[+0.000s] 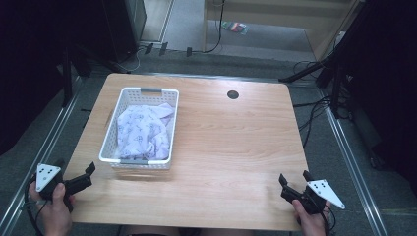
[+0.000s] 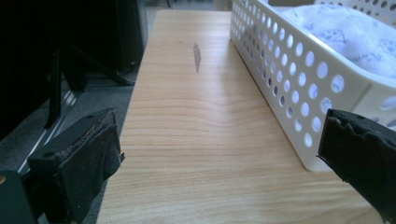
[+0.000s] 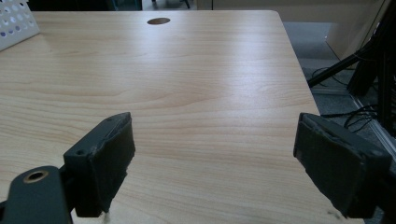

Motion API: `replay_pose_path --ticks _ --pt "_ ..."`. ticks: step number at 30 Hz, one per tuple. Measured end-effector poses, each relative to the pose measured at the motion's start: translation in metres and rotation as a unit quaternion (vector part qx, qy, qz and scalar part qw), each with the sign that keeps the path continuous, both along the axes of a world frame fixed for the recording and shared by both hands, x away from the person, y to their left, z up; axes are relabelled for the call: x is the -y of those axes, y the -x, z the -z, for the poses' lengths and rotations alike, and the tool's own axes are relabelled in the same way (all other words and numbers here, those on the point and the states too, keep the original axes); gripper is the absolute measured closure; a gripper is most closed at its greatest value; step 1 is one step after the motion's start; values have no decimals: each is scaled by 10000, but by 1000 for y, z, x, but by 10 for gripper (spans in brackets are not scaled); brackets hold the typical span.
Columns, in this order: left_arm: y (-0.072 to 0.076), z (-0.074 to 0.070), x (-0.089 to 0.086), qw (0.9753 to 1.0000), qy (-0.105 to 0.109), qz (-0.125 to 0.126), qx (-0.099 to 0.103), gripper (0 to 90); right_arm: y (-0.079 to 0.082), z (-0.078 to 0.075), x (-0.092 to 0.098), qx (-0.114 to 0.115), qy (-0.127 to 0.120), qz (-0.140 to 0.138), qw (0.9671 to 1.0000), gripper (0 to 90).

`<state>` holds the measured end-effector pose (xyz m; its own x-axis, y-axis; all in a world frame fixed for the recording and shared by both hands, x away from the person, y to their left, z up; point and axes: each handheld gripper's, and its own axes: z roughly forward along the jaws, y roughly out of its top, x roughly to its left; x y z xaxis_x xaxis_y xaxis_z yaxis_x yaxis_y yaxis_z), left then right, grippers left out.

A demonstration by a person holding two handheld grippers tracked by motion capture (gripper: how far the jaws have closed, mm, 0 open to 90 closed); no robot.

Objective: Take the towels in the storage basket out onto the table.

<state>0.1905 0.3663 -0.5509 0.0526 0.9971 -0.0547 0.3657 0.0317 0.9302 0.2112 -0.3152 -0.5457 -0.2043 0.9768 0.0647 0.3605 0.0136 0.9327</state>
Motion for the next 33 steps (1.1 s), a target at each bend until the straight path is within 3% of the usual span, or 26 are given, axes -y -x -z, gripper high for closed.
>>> replay_pose_path --ticks 2,3,4,5,6,7,12,14,16,19,21,23,25,28,31,32,33 --pt "-1 -2 -1 10000 37 -32 -62 0 -1 0 -1 6 55 -9 10000 129" --pt "-1 -4 -3 9998 191 -53 -71 0 -1 0 -1 -1 68 -21 10000 129" --pt "-1 -7 -7 9978 653 50 -89 0 -1 0 -1 -5 67 -33 10000 132" --pt "-1 -7 -7 9978 653 50 -89 0 -1 0 -2 -6 65 -46 10000 134" --pt "-1 -10 -11 9946 1029 109 -109 0 -1 0 -2 -10 53 -61 10000 134" --pt "-1 -13 -11 9941 1073 73 -129 0 -1 0 -2 -11 43 -65 10000 134" --pt "-2 -29 -9 9941 1072 100 -117 0 -1 0 -3 6 83 -38 10000 134" --pt "-2 -41 -2 9958 892 179 -111 0 -2 0 -4 2 118 -35 9999 133" --pt "-4 -47 3 9965 775 245 -179 0 -2 0 -4 -31 102 -46 9999 133" --pt "-7 -54 8 9962 764 359 -213 0 -4 0 -5 -123 77 -22 9999 133" --pt "-15 -65 16 9960 612 530 -371 0 -4 0 -6 -134 106 -82 9998 133" --pt "-18 -69 19 9955 597 587 -434 0 -4 0 -6 -120 108 -105 9998 133" --pt "-28 -80 27 9937 473 733 -701 0 -3 0 -5 -79 107 -94 9999 133" --pt "-36 -89 34 9917 467 863 -834 0 -3 0 -6 -75 128 -73 9999 133" --pt "-50 -103 47 9890 295 1039 -1009 0 -2 0 -7 -26 149 -23 9999 133" --pt "-59 -109 54 9864 198 1138 -1173 0 -2 0 -6 -35 125 -30 9999 132" --pt "-59 -109 54 9864 198 1138 -1173 0 -2 0 -6 -35 125 -30 9999 132"
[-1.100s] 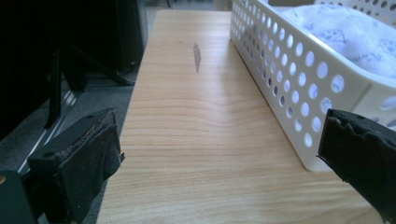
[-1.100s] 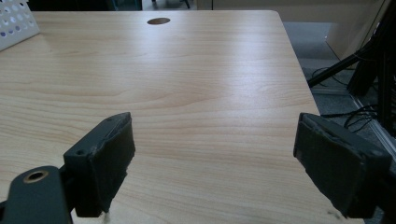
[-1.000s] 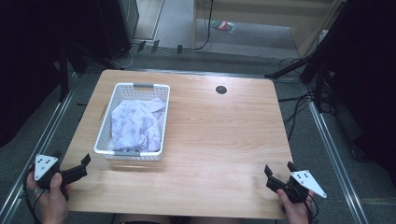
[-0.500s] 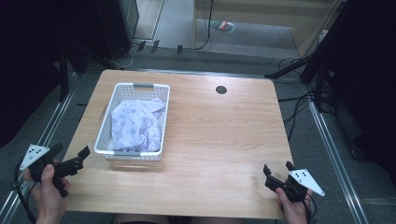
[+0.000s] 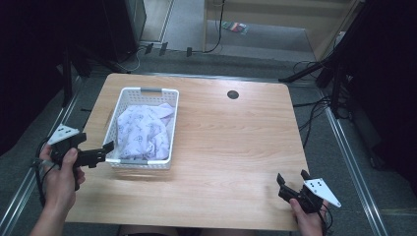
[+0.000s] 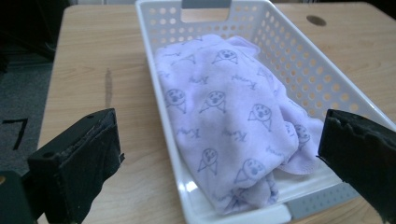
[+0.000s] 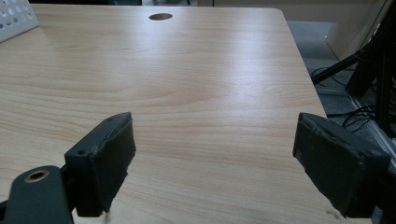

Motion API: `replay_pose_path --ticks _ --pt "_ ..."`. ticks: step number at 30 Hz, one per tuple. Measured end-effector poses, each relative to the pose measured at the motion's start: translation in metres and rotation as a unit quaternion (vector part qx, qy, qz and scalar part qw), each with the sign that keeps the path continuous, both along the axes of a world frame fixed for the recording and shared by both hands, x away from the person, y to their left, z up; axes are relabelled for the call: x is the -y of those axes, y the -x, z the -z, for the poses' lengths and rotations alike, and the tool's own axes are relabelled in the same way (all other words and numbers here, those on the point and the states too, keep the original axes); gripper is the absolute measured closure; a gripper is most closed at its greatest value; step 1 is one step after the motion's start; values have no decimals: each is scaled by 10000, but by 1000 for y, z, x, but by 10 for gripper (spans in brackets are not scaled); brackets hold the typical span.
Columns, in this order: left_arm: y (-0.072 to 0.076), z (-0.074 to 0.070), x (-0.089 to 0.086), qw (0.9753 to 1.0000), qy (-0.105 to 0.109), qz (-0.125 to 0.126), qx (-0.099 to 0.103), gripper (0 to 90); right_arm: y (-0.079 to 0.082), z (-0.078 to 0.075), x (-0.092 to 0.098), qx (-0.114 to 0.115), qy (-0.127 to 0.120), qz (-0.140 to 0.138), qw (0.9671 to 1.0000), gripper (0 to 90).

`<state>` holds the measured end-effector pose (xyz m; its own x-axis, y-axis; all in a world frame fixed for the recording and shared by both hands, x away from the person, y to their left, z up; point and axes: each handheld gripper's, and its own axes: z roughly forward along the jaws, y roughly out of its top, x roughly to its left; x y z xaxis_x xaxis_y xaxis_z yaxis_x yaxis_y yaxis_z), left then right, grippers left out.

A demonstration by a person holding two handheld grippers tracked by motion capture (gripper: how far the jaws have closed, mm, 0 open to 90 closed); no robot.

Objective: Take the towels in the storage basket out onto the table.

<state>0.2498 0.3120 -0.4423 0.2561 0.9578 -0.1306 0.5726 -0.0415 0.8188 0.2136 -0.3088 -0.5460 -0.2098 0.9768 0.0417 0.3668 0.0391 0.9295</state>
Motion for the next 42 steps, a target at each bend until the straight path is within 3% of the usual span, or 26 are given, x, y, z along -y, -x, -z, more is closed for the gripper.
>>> replay_pose_path --ticks 3,5,6,11,12,13,17,18,19,20,24,26,27,30,31,32,34,37,38,39,40,42 --pt "-18 -6 13 9991 -257 199 -253 0 -1 0 1 -32 -36 -1 10000 132" --pt "-27 -8 19 9982 -316 302 -418 0 0 0 1 -13 -23 0 10000 132" --pt "-38 -9 24 9968 -418 366 -582 0 0 0 1 3 -14 17 10000 132" --pt "-63 0 35 9923 -584 380 -1026 0 1 0 1 18 -24 33 10000 132" --pt "-63 0 35 9923 -584 380 -1026 0 1 0 1 20 -25 37 10000 132" --pt "-72 4 41 9889 -614 500 -1257 0 1 0 1 22 -20 35 10000 132" --pt "-86 10 52 9839 -747 567 -1523 0 1 0 0 26 -9 56 10000 133" --pt "-89 11 54 9829 -753 544 -1590 0 1 0 0 24 7 68 10000 133" --pt "-98 14 59 9792 -806 507 -1791 0 1 0 0 41 34 83 10000 133" --pt "-98 14 59 9792 -806 507 -1791 0 1 0 0 41 34 83 10000 133" --pt "-119 22 65 9719 -850 359 -2165 0 2 0 0 41 52 90 9999 133" --pt "-122 24 65 9707 -839 313 -2230 0 2 0 0 46 45 93 9999 133" --pt "-128 28 67 9679 -846 204 -2359 0 2 0 0 46 45 91 9999 133" --pt "-134 33 68 9669 -766 184 -2425 0 1 0 0 33 43 87 9999 134" --pt "-138 40 72 9627 -757 175 -2592 0 1 0 0 18 44 105 9999 134" --pt "-138 40 72 9627 -757 175 -2592 0 1 0 0 15 46 106 9999 135" --pt "-143 48 79 9570 -864 156 -2764 0 1 0 -1 6 47 105 9999 135" --pt "-145 54 87 9532 -1059 86 -2831 0 1 0 -1 0 46 103 9999 136" --pt "-145 54 87 9532 -1059 86 -2831 0 1 0 -1 0 46 103 9999 136" --pt "-147 59 92 9499 -1218 28 -2879 0 1 0 -1 -6 56 92 9999 135" --pt "-147 59 92 9499 -1218 28 -2879 0 1 0 -1 -2 64 90 9999 136" --pt "-149 63 96 9473 -1324 -39 -2917 0 1 0 -1 4 73 93 9999 136"
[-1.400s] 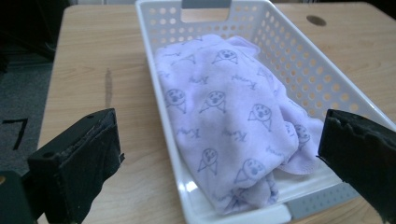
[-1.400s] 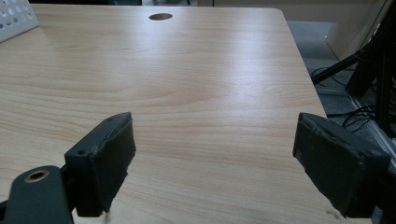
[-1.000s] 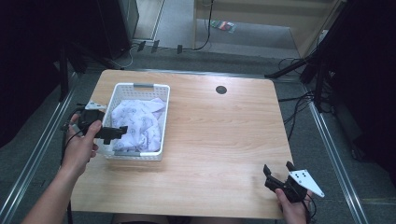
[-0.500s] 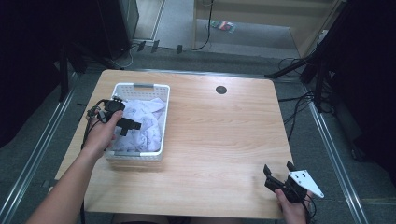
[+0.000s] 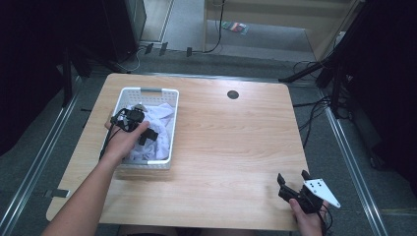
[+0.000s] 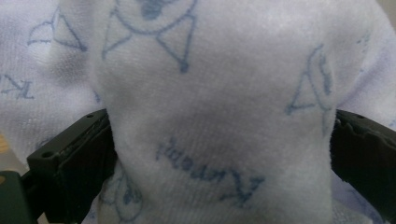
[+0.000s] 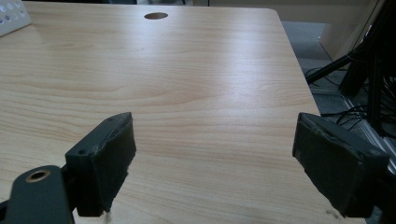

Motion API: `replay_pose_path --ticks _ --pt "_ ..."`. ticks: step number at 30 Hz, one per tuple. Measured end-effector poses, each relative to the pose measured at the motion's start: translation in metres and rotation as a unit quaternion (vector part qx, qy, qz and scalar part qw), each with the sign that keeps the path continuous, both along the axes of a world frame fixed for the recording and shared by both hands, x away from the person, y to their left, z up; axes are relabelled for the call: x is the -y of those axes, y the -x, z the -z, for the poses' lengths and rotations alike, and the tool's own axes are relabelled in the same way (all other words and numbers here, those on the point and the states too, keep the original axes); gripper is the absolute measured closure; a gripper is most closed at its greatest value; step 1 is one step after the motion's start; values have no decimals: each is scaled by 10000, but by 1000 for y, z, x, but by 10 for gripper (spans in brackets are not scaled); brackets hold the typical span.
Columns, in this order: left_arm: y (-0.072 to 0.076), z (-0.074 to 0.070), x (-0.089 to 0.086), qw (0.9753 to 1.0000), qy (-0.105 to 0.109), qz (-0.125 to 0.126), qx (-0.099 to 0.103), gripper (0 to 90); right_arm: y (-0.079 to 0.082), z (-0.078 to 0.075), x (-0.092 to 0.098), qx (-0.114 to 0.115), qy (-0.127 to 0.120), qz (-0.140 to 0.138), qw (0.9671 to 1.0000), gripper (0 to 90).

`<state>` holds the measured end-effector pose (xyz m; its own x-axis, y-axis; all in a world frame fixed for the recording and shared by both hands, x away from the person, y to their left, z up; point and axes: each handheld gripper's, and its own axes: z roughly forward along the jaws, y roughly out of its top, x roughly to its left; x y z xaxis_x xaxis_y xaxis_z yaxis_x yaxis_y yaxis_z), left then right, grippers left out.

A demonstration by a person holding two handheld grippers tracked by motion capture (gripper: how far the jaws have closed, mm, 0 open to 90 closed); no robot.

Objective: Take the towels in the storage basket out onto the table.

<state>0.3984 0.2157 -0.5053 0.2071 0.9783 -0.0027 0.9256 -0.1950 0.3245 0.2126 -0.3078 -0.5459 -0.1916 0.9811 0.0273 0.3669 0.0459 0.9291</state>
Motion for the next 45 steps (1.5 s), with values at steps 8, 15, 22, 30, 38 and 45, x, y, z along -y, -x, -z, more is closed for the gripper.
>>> replay_pose_path --ticks 8,15,22,30,38,45 --pt "-3 7 9 9988 -436 145 -185 0 -1 0 -1 -41 24 -5 10000 140" --pt "-2 2 7 9982 -560 93 -195 138 0 0 -1 -14 21 -30 10000 141" --pt "1 -4 1 9973 -715 37 -181 475 0 0 -1 24 17 -82 10000 141" --pt "4 -10 -1 9975 -692 115 -30 606 0 0 0 8 11 -87 10000 141" --pt "6 -37 -5 9992 -345 216 48 606 0 0 -1 5 36 -104 9999 138" --pt "10 -72 -8 9990 -307 267 181 604 1 0 -1 2 30 -107 9999 137"
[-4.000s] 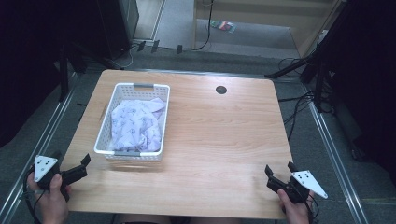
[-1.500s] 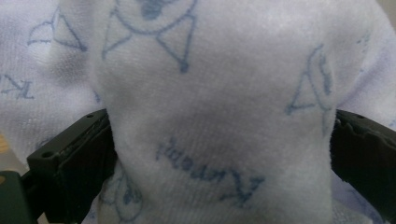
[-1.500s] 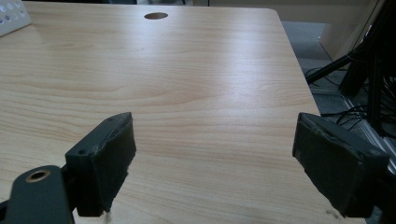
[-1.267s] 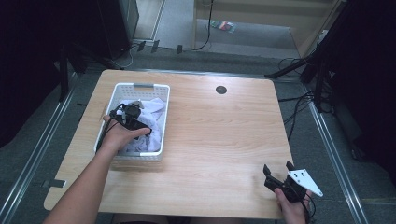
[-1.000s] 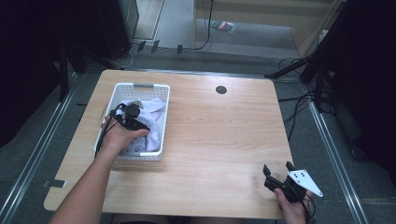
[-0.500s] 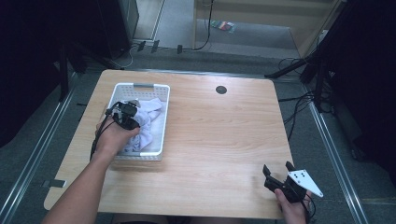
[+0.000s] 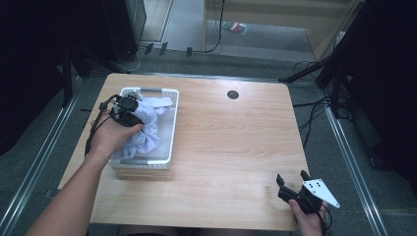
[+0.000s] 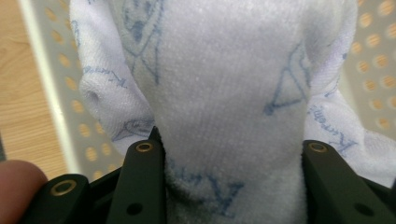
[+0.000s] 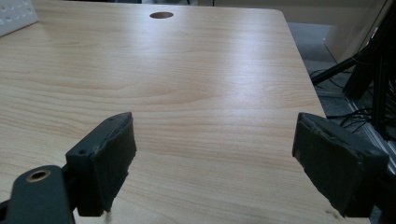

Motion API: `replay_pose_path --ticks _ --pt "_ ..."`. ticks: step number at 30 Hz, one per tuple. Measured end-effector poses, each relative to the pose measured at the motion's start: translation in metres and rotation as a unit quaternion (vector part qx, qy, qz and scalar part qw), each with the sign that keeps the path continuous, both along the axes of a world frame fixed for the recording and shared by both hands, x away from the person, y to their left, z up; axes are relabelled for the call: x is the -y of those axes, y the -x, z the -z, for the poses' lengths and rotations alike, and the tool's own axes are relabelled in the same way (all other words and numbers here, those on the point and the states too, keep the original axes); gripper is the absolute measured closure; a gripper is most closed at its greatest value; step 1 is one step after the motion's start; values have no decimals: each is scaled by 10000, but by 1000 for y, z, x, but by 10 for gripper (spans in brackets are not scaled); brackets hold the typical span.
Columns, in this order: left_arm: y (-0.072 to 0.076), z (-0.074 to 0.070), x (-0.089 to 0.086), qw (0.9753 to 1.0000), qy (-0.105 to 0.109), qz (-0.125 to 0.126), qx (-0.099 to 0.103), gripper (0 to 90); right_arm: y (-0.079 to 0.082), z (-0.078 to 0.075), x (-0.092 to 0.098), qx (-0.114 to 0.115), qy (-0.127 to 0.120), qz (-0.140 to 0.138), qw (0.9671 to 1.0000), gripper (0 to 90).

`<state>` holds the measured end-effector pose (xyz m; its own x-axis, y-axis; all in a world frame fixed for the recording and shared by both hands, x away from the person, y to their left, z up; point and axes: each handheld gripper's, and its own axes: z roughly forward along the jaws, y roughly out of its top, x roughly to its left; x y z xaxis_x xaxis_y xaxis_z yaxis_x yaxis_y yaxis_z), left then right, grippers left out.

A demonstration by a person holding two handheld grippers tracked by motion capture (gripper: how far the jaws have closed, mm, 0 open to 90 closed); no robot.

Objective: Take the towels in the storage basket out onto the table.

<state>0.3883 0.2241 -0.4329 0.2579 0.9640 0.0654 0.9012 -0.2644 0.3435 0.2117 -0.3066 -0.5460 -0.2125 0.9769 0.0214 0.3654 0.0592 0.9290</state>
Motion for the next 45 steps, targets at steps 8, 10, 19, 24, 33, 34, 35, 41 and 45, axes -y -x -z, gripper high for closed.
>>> replay_pose_path --ticks 8,10,19,24,33,34,35,41,45 --pt "2 -33 -4 9999 61 18 126 601 0 0 0 4 -23 -4 10000 114" --pt "2 -42 -4 9997 77 56 216 600 0 0 0 9 -4 -22 10000 82" --pt "4 -57 5 9994 135 171 272 598 1 0 0 41 52 -85 9999 46" --pt "4 -63 18 9991 76 319 255 596 1 0 -4 -24 226 -336 9992 20" --pt "1 -69 46 9980 120 568 240 593 2 0 -3 69 162 -248 9995 35" --pt "1 -69 49 9978 127 613 225 593 2 0 -3 57 156 -245 9996 36" --pt "0 -69 53 9976 134 635 234 592 2 0 -3 55 142 -255 9996 35" --pt "-2 -70 76 9965 134 783 278 591 2 0 -2 57 115 -271 9996 41" --pt "-6 -68 90 9956 189 869 285 589 2 0 -2 52 100 -270 9996 41"
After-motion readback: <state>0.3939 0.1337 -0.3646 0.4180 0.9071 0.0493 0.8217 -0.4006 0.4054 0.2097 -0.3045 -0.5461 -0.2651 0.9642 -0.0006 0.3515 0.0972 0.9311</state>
